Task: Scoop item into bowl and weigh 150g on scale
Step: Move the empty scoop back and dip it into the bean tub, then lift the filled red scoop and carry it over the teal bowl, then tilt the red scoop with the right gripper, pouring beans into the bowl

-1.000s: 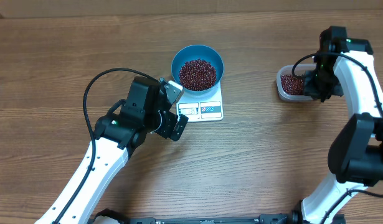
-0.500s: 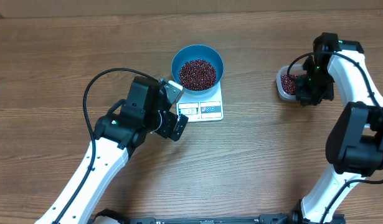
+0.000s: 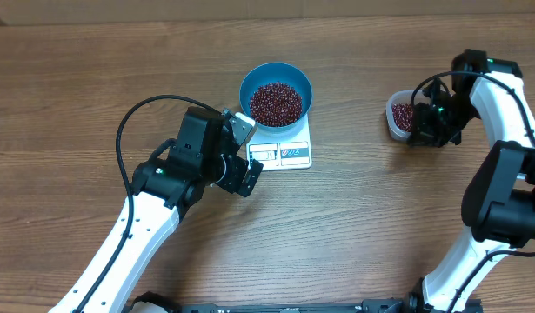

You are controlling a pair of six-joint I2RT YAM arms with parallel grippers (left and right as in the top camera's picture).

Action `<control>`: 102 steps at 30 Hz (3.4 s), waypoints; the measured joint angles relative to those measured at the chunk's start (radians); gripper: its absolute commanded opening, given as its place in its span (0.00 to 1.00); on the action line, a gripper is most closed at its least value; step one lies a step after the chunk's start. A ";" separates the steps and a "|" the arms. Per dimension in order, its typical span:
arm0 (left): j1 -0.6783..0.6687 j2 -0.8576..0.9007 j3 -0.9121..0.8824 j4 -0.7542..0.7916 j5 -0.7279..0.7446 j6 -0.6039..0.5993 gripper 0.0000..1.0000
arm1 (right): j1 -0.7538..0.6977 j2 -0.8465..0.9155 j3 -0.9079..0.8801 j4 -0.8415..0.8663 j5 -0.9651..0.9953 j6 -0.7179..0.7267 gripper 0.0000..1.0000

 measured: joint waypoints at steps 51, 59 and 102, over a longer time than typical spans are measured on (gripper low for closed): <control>0.000 0.000 0.000 0.000 0.000 0.000 1.00 | -0.247 0.007 0.000 -0.382 -0.899 -0.765 0.04; 0.000 0.000 0.000 0.000 0.000 0.000 1.00 | -0.075 0.007 0.027 -0.377 -0.995 -0.768 0.04; 0.000 0.000 0.000 0.000 0.000 0.000 1.00 | 0.583 0.012 0.317 0.065 -0.058 0.101 0.04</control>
